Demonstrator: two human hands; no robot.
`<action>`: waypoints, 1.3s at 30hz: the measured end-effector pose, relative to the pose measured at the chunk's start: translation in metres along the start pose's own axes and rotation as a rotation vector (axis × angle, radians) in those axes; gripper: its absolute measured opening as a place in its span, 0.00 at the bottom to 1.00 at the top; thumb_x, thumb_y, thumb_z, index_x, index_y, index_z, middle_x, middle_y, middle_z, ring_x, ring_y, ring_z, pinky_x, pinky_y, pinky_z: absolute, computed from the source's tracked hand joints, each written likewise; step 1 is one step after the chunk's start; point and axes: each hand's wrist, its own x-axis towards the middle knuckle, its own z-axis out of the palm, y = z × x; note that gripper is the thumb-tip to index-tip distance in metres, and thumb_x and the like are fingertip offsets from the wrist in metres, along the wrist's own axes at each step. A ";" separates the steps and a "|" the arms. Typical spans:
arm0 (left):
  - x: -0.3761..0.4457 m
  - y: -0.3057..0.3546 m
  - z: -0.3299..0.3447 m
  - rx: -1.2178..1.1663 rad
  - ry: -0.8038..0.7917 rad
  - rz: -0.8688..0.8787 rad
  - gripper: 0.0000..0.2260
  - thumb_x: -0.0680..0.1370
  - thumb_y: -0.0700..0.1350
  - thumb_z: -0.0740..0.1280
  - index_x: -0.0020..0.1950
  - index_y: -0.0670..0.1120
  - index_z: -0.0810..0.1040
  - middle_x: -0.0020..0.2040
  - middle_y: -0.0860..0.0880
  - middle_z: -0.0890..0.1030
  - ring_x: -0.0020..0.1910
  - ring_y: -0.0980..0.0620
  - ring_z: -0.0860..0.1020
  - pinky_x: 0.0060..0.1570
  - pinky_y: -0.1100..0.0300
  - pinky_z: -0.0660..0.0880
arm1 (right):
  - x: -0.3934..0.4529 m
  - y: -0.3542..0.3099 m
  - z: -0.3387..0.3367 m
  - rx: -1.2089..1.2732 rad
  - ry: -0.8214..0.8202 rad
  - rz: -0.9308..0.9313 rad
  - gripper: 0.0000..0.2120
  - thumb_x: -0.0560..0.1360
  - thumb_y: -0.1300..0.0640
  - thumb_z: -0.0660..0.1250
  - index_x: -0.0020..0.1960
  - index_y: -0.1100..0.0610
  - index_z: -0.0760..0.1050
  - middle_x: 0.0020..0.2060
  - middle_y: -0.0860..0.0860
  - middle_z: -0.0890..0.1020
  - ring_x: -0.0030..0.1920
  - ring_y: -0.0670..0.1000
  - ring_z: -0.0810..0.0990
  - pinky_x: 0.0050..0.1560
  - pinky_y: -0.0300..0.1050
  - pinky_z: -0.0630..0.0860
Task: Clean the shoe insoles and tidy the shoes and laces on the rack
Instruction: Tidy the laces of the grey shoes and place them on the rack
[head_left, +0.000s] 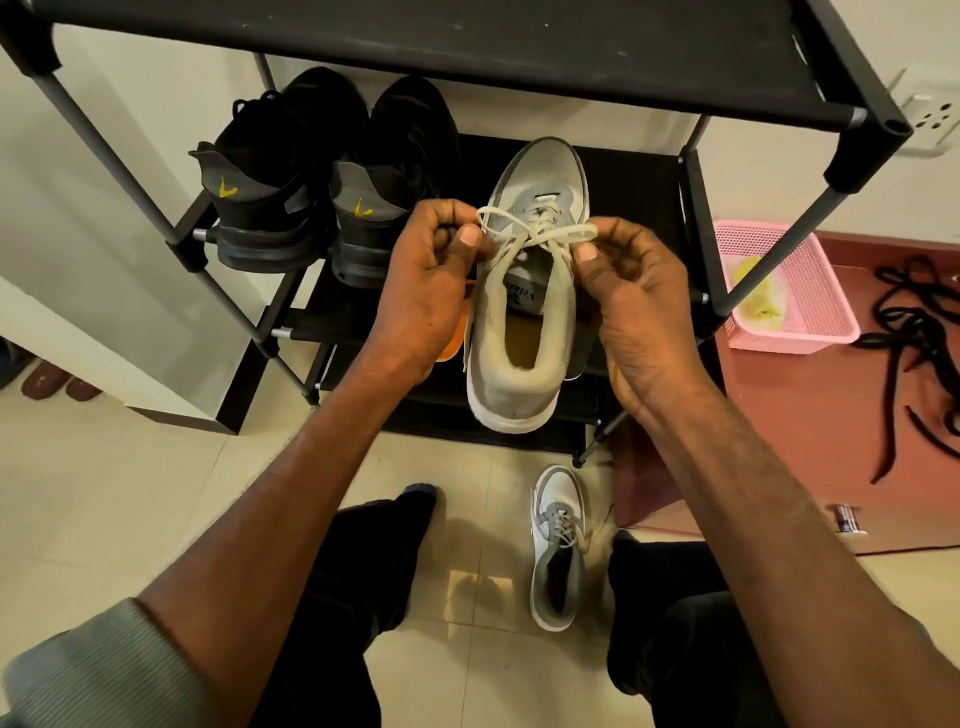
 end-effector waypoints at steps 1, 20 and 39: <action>-0.001 0.000 -0.001 -0.005 -0.004 0.002 0.09 0.86 0.41 0.59 0.63 0.41 0.74 0.55 0.43 0.83 0.56 0.48 0.82 0.56 0.52 0.81 | 0.001 -0.001 -0.002 0.050 -0.001 0.010 0.15 0.80 0.64 0.69 0.66 0.56 0.76 0.58 0.55 0.85 0.59 0.52 0.84 0.61 0.55 0.82; -0.005 0.014 0.008 -0.290 0.159 -0.231 0.11 0.89 0.44 0.52 0.61 0.42 0.72 0.46 0.48 0.84 0.46 0.49 0.83 0.43 0.57 0.83 | 0.005 -0.010 -0.003 0.388 0.195 0.228 0.12 0.88 0.58 0.53 0.67 0.61 0.71 0.51 0.60 0.87 0.51 0.57 0.88 0.47 0.52 0.86; -0.001 0.009 0.013 -0.064 0.194 -0.152 0.10 0.87 0.41 0.58 0.61 0.39 0.77 0.46 0.48 0.82 0.40 0.60 0.81 0.43 0.65 0.80 | 0.001 -0.003 -0.002 0.219 0.139 0.110 0.06 0.85 0.61 0.63 0.52 0.57 0.79 0.53 0.58 0.86 0.48 0.50 0.85 0.44 0.45 0.82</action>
